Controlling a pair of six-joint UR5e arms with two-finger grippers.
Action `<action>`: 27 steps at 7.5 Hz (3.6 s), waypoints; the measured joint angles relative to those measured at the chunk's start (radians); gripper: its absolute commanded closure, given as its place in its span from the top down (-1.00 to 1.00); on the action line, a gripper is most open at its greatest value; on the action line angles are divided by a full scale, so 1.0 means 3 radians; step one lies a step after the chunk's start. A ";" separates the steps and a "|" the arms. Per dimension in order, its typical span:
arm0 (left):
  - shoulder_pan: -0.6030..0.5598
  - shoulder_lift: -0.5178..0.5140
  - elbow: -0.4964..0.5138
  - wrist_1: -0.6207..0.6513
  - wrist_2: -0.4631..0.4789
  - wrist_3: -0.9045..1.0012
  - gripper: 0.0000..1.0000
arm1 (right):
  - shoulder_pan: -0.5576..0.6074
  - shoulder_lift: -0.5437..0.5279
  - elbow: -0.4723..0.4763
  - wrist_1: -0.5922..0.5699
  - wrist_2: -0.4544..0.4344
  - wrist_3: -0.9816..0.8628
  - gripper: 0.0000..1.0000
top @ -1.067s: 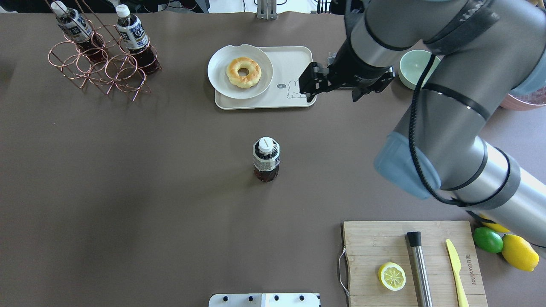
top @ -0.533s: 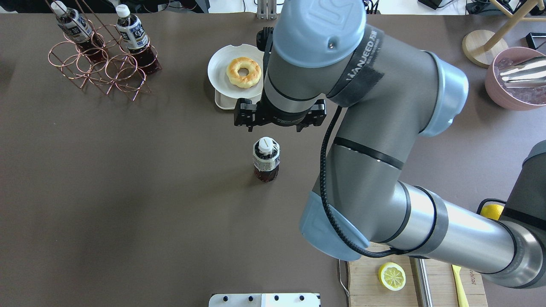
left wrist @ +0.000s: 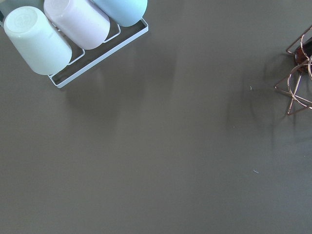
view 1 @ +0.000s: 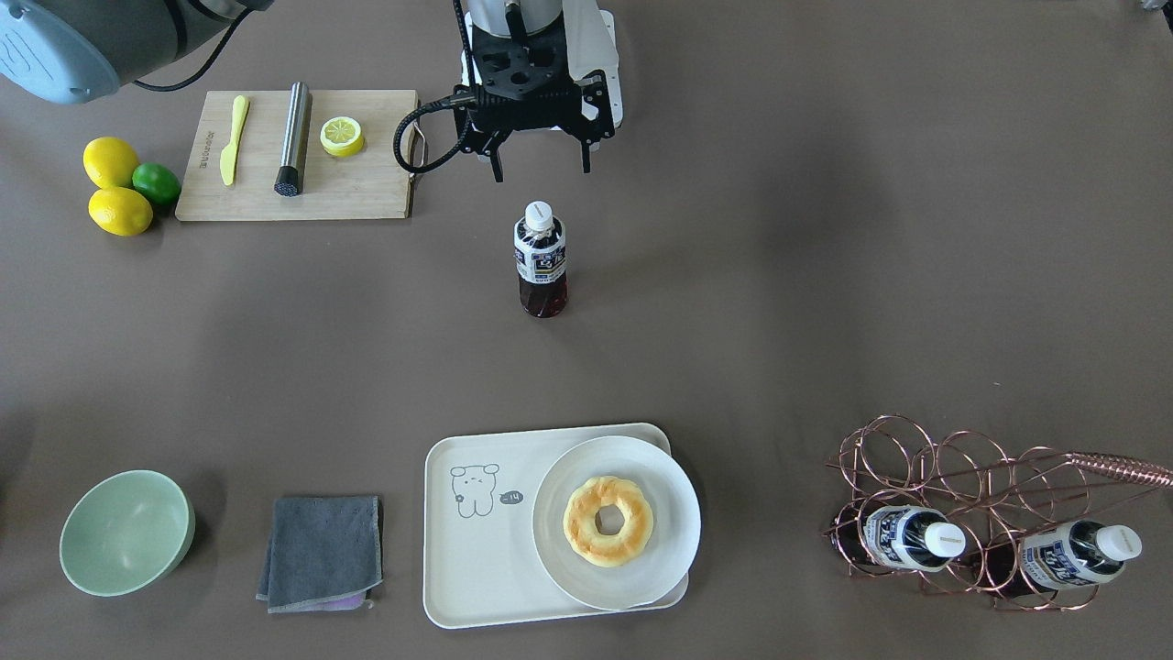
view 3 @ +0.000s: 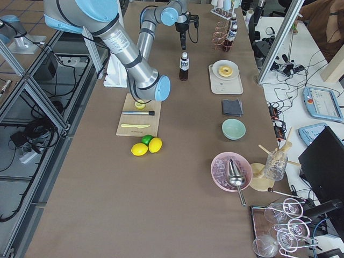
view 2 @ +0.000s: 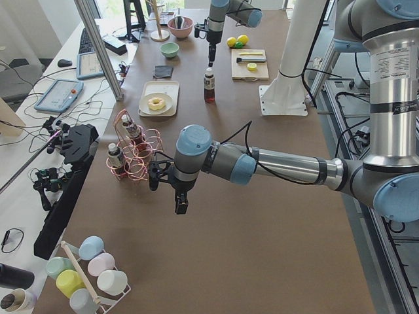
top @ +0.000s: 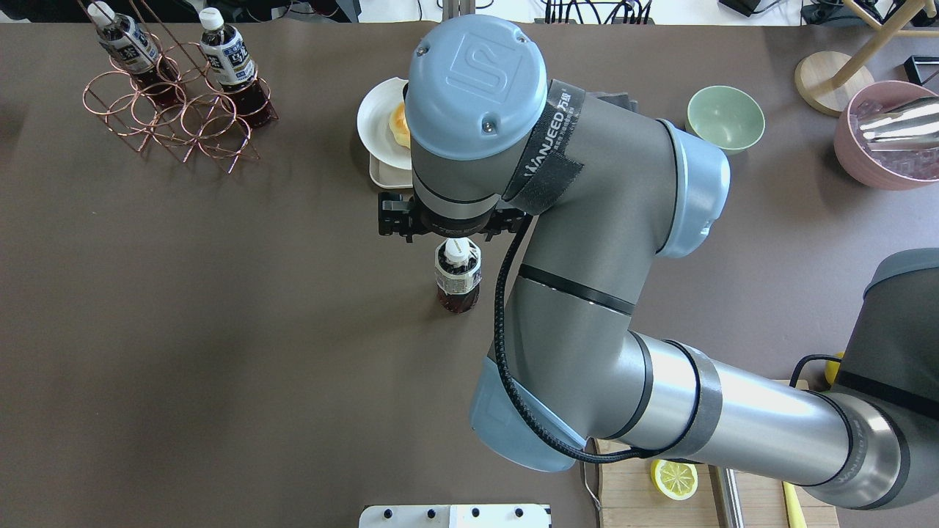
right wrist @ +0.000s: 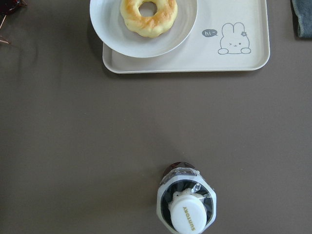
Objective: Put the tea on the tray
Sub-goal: 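Move the right gripper over the standing tea bottle, then lower the right gripper and grasp the tea bottle, then carry the bottle onto the beige tray beside the plate and release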
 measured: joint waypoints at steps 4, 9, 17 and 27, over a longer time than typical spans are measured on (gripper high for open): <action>-0.0004 -0.0008 0.0010 0.0003 0.0000 0.0000 0.95 | -0.0019 0.0114 -0.0261 0.0004 -0.0068 -0.0017 0.77; -0.0005 -0.0024 0.0049 -0.0003 0.0000 0.0000 0.95 | -0.0034 0.0066 -0.0316 0.0002 -0.0106 -0.0032 0.76; 0.0000 -0.0079 0.0060 -0.0004 0.0004 0.0000 0.95 | -0.0092 -0.0028 -0.0337 0.0017 -0.0112 0.0042 -0.34; 0.0000 -0.0083 0.0057 -0.0009 0.0000 0.0000 0.95 | 0.0674 0.0150 -0.0353 0.0015 0.0378 -0.0324 -1.00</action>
